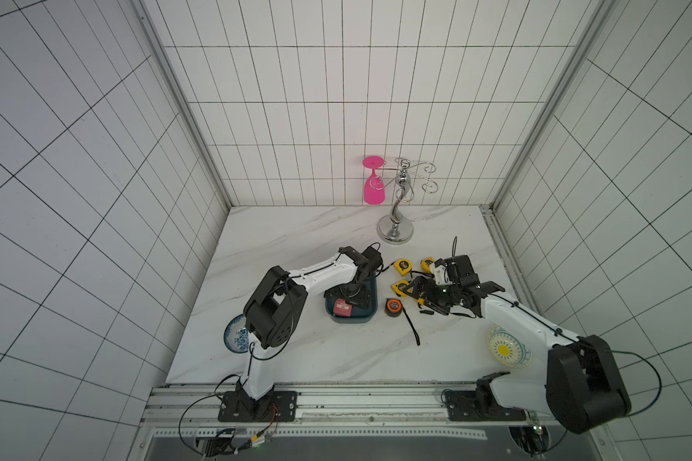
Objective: Take the tape measure out of the storage box
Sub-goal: Pick up the tape measure from the storage box.
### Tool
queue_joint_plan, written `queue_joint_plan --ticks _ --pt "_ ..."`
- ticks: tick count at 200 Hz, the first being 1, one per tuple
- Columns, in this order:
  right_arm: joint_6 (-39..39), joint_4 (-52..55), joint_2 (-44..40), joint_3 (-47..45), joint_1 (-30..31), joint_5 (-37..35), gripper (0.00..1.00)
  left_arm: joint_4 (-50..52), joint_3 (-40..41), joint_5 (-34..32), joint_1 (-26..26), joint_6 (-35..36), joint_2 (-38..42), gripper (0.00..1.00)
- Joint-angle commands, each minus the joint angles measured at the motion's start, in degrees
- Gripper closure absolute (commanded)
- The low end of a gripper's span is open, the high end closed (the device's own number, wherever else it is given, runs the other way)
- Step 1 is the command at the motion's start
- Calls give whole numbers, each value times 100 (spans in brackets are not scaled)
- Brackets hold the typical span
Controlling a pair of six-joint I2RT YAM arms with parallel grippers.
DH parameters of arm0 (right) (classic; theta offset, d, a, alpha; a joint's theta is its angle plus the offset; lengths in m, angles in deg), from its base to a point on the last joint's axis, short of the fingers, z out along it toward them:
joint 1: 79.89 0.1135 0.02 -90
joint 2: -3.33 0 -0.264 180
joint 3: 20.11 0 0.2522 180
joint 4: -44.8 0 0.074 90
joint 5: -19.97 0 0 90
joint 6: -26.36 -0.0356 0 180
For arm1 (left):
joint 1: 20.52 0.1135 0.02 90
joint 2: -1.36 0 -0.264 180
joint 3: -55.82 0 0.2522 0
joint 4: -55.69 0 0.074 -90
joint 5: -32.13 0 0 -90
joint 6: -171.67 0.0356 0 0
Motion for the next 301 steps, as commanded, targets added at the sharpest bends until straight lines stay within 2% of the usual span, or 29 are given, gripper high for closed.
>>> queue_joint_plan --ticks 1,40,77,113,143,160,234,301 --pt "-12 -41 -9 -138 -33 46 3 29 38 87 -20 299 -153 2" --pt "-14 -40 26 -136 -51 38 3 -117 57 549 -11 362 -395 3" --pt "-8 -36 63 -155 -75 38 3 -149 100 557 -6 367 -444 3" --pt "-27 -84 93 -164 -92 68 3 -181 178 557 7 336 -476 11" --pt "-45 -108 95 -155 -96 89 3 -221 211 557 33 279 -493 24" --pt "-55 -111 93 -164 -97 93 3 -251 216 557 49 261 -492 36" --pt "-115 -173 23 -234 -101 97 3 -285 215 544 177 84 -382 100" --pt "-168 -556 -227 -364 -43 251 3 -351 -54 350 456 -665 522 100"
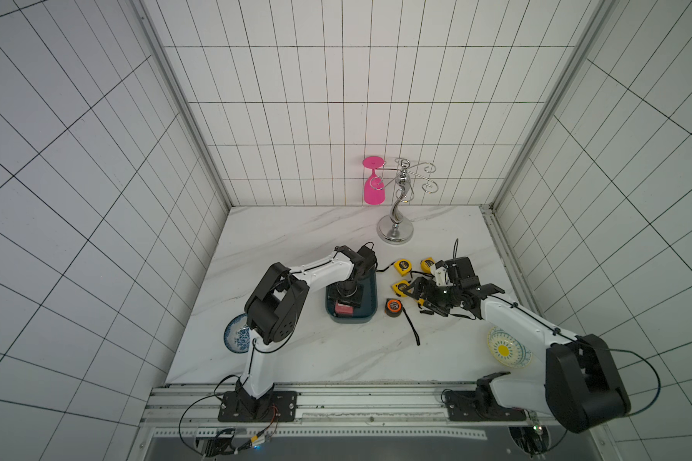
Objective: Take the tape measure out of the storage box
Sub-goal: Pick up the tape measure from the storage box, then place the tape measure at the center of the board.
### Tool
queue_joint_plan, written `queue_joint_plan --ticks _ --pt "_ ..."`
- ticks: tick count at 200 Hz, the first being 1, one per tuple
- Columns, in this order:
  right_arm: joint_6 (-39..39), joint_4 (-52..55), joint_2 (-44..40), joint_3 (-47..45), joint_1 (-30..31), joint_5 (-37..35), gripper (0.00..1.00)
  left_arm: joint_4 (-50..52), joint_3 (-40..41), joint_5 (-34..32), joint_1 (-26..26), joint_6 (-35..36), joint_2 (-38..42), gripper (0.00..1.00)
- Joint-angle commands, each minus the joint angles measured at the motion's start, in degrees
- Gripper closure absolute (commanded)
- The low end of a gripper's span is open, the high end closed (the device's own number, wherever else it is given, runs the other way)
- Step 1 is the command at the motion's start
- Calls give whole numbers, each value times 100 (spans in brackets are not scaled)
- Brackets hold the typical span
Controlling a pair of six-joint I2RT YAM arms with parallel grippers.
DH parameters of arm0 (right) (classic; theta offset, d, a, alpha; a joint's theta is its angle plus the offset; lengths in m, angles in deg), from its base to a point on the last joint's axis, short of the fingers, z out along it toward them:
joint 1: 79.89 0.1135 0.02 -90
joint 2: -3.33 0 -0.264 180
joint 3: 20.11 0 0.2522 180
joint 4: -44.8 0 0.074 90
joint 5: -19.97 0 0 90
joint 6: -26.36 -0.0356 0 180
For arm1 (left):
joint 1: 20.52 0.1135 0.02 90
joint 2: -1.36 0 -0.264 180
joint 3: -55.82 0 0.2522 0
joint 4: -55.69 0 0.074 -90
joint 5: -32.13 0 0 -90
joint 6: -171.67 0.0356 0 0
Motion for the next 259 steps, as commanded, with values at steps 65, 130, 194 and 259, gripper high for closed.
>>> queue_joint_plan --ticks 65,130,194,259 --pt "-265 -1117 -583 -347 478 108 3 -211 -957 228 125 -1171 883 100" --pt "-341 -1926 -870 -470 902 -267 3 -696 -1509 970 129 -2084 1008 100" --pt "-358 -2677 -995 -532 1089 -608 3 -1092 -1703 1540 71 -2665 1129 100" --pt "-282 -3125 -920 -466 1238 -691 5 -1297 -1793 1843 -236 -2884 989 100"
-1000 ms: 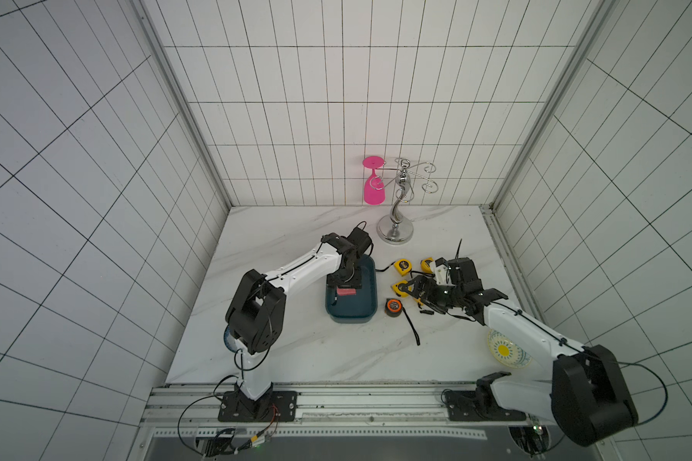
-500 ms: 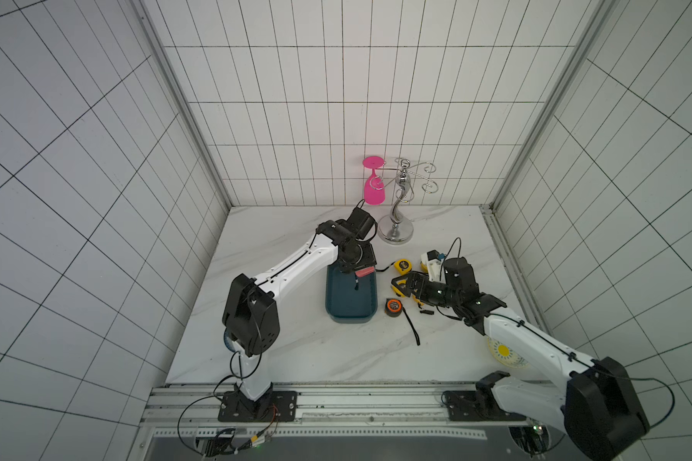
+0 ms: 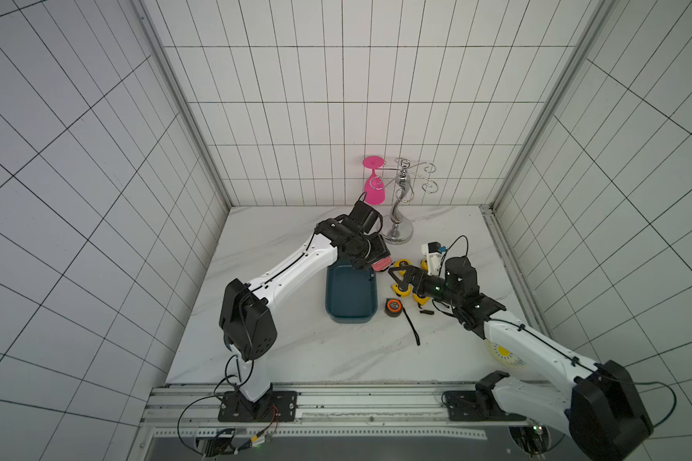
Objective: Take the tape measure out of the storage box
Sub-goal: Place the tape measure at the center of the board.
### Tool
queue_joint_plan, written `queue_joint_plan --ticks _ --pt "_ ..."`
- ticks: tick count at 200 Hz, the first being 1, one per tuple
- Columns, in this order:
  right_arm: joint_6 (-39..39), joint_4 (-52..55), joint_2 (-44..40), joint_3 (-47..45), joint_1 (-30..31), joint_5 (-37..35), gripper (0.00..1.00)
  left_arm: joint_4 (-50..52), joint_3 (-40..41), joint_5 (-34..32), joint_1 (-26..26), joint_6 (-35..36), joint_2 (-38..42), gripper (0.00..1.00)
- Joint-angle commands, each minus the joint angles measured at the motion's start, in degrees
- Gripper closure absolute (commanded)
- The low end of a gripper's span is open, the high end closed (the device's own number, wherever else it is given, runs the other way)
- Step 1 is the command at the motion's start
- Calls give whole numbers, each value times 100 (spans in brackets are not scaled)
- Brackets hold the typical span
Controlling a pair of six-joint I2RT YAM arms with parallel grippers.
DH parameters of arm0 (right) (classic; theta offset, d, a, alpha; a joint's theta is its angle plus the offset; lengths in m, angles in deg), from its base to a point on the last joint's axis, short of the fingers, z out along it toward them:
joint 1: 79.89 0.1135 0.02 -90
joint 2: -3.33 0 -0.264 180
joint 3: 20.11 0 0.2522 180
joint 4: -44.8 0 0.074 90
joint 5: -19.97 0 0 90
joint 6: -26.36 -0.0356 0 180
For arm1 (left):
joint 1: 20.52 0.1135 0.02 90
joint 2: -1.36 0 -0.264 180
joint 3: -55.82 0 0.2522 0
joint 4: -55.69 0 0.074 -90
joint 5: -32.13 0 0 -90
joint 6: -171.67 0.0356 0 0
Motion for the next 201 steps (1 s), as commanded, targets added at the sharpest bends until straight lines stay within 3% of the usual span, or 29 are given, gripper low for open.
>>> queue_joint_plan --ticks 1,71,160,201 --pt "77 -275 24 -75 73 -110 5 -267 -182 211 -100 -124 3 100" --pt "38 -588 73 -178 135 -173 19 -465 -185 409 -231 -269 34 100" --pt "18 -1006 88 -334 161 -230 59 -739 -15 840 -281 -479 -2 100" --pt "68 -964 -82 -426 162 -390 72 -764 38 926 -284 -489 -19 100"
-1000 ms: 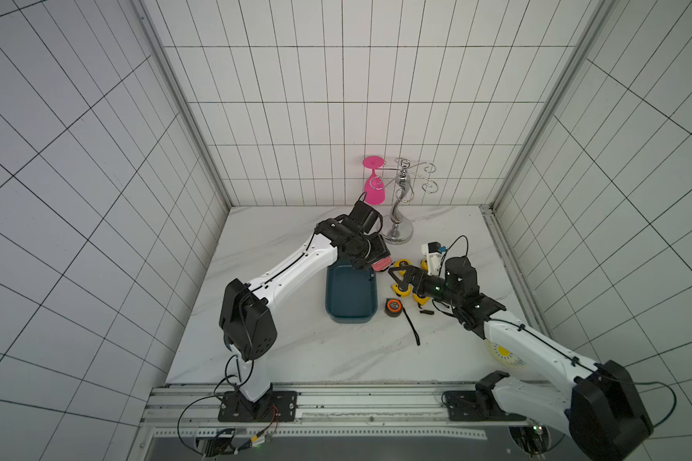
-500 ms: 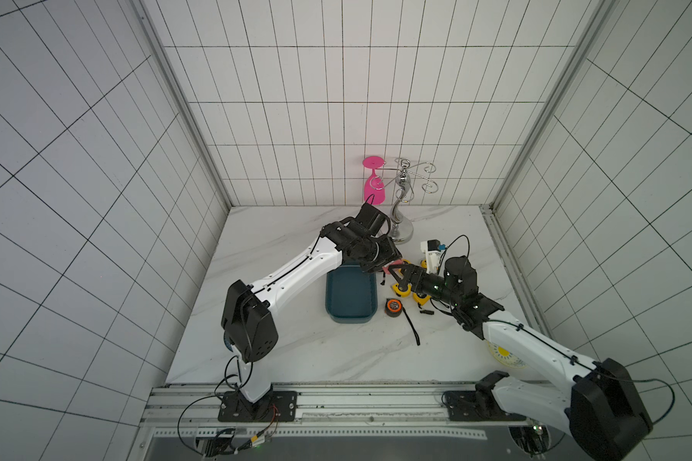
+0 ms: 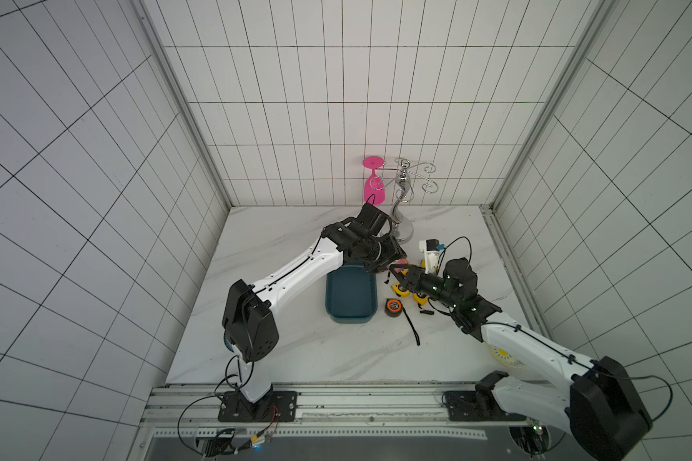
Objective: Take the tape measure out of the storage box
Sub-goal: Place the tape measure at the center of the board.
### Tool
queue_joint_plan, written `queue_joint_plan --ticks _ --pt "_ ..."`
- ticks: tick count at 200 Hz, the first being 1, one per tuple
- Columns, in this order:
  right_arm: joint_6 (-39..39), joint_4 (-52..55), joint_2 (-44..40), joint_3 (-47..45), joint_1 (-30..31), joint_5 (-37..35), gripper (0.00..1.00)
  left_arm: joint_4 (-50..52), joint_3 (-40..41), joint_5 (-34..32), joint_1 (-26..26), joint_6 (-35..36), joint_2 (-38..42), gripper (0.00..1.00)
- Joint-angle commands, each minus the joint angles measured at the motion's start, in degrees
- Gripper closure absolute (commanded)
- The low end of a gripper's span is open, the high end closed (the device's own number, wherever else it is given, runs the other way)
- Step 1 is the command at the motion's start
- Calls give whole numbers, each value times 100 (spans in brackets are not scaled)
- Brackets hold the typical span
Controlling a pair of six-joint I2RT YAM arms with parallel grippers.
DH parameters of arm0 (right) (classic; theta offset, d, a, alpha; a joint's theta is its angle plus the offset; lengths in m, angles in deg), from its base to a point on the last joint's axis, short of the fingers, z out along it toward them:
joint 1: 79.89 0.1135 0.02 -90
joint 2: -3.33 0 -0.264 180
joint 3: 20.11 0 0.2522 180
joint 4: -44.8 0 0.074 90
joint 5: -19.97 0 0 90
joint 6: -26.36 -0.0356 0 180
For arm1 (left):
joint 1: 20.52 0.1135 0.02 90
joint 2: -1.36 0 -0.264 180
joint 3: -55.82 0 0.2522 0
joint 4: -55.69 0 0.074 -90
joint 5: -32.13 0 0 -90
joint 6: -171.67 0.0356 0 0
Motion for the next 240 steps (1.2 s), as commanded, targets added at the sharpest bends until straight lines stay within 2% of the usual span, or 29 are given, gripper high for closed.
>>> queue_joint_plan --ticks 1,56,65,82,92,111,121,184,240 --pt "64 98 -110 -219 2 -272 72 -191 24 246 -46 -23 11 100" --pt "43 196 -133 -228 4 -325 86 -219 42 277 -43 -23 -6 100" --pt "38 210 -163 -236 2 -358 87 -225 42 280 -37 -10 -13 88" --pt "48 317 -229 -237 -23 -420 87 -214 42 278 -24 27 -15 52" --pt "42 425 -281 -236 -79 -435 87 -200 55 264 -2 54 -6 39" --pt "-33 598 -372 -285 -276 -392 87 -200 124 225 58 108 37 20" --pt "-88 644 -430 -351 -425 -335 87 -200 157 216 105 141 70 3" --pt "-319 1163 -631 -681 -1896 123 87 -68 602 -30 424 406 429 3" --pt "-484 871 -41 -891 -3138 485 86 -132 1182 -75 544 443 721 2"
